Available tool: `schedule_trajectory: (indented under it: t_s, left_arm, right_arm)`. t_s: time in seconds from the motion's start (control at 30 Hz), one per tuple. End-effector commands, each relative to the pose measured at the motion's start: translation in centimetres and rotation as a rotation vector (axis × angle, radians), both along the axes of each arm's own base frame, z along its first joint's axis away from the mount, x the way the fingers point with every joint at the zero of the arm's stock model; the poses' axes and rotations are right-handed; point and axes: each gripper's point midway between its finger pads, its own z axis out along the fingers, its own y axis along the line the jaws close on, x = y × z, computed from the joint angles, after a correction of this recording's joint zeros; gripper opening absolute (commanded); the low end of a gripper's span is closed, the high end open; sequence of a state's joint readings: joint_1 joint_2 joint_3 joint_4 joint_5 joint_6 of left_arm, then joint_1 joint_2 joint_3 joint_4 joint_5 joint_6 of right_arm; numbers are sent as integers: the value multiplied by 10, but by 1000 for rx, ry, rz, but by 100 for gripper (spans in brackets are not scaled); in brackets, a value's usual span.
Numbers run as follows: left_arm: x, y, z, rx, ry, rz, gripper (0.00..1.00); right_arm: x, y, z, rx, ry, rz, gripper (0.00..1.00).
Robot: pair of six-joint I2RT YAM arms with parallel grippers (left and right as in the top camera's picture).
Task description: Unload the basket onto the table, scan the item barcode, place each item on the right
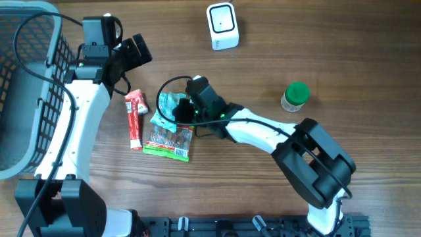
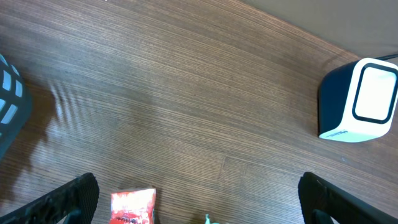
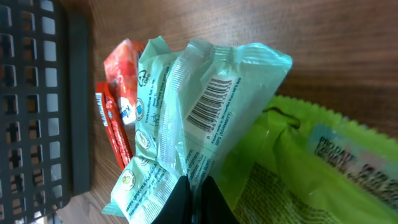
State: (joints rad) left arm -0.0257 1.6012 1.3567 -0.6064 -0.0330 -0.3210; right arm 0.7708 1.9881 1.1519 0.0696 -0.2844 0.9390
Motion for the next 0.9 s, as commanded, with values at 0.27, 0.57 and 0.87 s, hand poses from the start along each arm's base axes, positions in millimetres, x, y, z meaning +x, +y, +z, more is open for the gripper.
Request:
schedule_trajectory:
  t_s: [0.27,0.57,0.87]
  left_arm:
    - [1,2,-3,7,6,8,100]
    - [1,2,-3,7,6,8,100]
    - [6,1,1,6,-22,7,100]
  right_arm:
    - [23,-121,25,-227,-22,36,4]
    - [6,-166,-16,-362,129,-114,4]
    - [11,-169,-5,-364,88,-49,43]
